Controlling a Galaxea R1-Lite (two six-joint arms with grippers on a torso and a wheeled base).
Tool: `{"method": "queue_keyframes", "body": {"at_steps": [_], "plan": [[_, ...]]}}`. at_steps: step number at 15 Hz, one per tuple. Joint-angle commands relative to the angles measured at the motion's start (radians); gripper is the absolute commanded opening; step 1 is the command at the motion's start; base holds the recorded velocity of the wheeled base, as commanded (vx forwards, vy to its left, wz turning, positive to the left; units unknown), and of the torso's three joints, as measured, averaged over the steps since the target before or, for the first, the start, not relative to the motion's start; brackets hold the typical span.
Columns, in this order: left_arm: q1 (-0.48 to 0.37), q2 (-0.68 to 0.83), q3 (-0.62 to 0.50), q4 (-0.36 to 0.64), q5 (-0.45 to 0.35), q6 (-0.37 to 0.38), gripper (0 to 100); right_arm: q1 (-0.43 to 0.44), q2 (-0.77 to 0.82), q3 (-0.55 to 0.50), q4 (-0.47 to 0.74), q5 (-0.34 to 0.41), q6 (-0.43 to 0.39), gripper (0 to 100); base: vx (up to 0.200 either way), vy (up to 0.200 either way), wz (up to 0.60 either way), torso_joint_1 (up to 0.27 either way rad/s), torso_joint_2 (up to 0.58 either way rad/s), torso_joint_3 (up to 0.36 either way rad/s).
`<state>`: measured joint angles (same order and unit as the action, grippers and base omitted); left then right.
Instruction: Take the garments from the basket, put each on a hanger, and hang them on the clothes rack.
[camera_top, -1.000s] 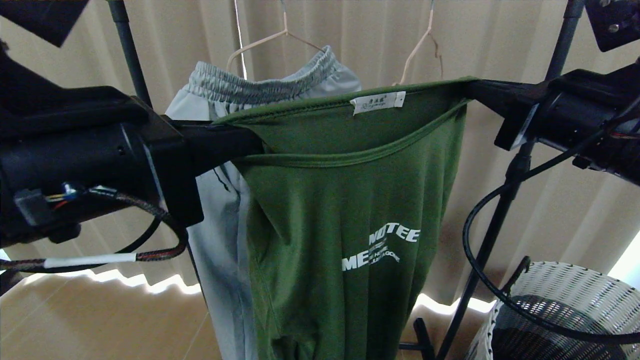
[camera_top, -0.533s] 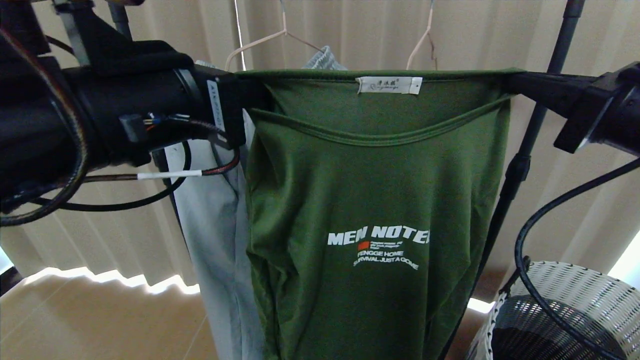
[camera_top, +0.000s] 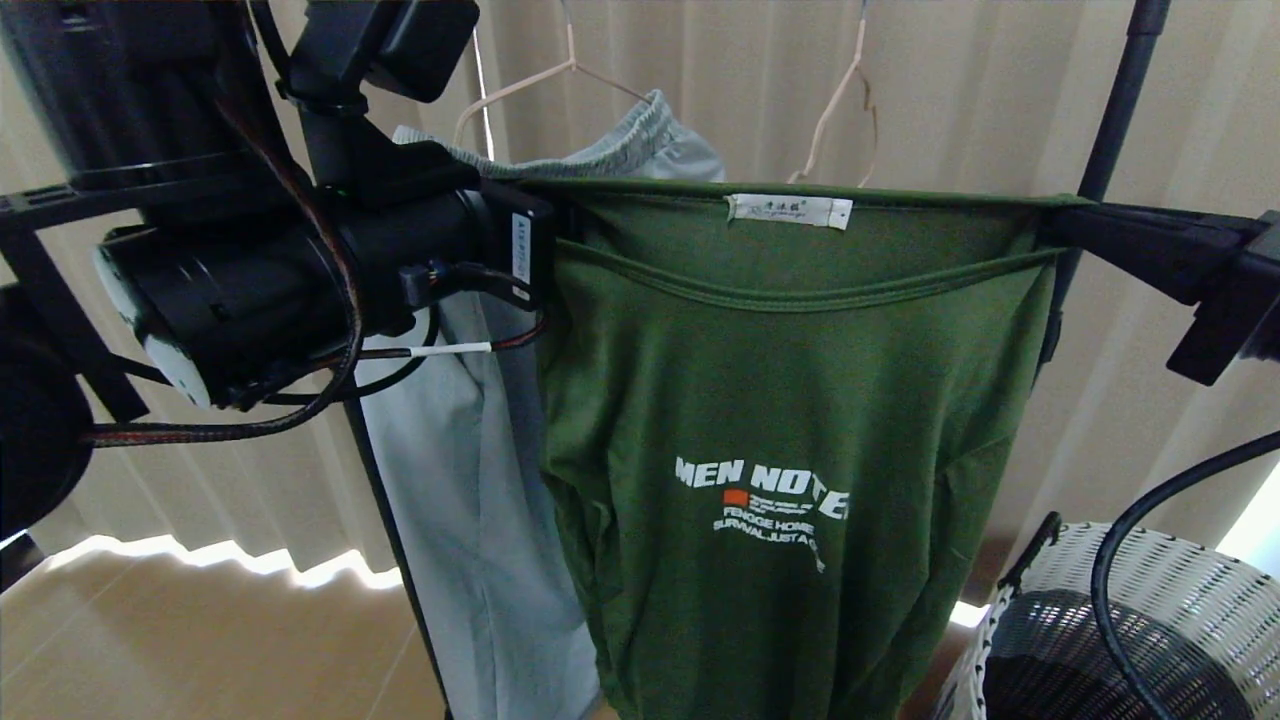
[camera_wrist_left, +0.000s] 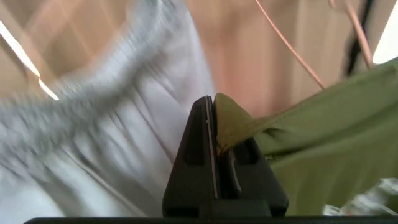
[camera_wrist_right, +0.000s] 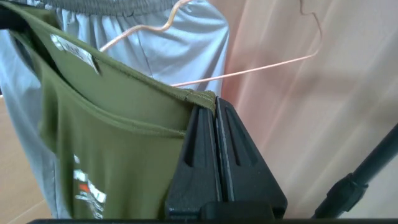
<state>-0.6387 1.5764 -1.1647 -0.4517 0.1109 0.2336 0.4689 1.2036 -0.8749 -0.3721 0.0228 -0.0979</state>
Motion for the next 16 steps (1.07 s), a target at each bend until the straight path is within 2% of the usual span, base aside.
{"method": "queue_keyframes", "body": {"at_steps": [1, 3, 16], "plan": [[-0.001, 0.014, 0.002, -0.022, 0.004, 0.023, 0, 0.000, -0.004, 0.004, -0.001, 0.000, 0.000, 0, 0.000, 0.000, 0.00, 0.000, 0.00, 0.000], [-0.004, 0.014, 0.007, -0.055, 0.009, 0.036, 0, 0.000, -0.004, 0.005, 0.001, 0.000, 0.000, 0, 0.000, 0.000, 0.00, 0.000, 0.00, 0.000], [-0.015, 0.005, 0.039, -0.056, 0.015, 0.038, 0, 0.000, -0.010, 0.025, 0.012, 0.000, -0.002, 0, 0.000, 0.000, 0.00, 0.000, 0.00, 0.000]]}}
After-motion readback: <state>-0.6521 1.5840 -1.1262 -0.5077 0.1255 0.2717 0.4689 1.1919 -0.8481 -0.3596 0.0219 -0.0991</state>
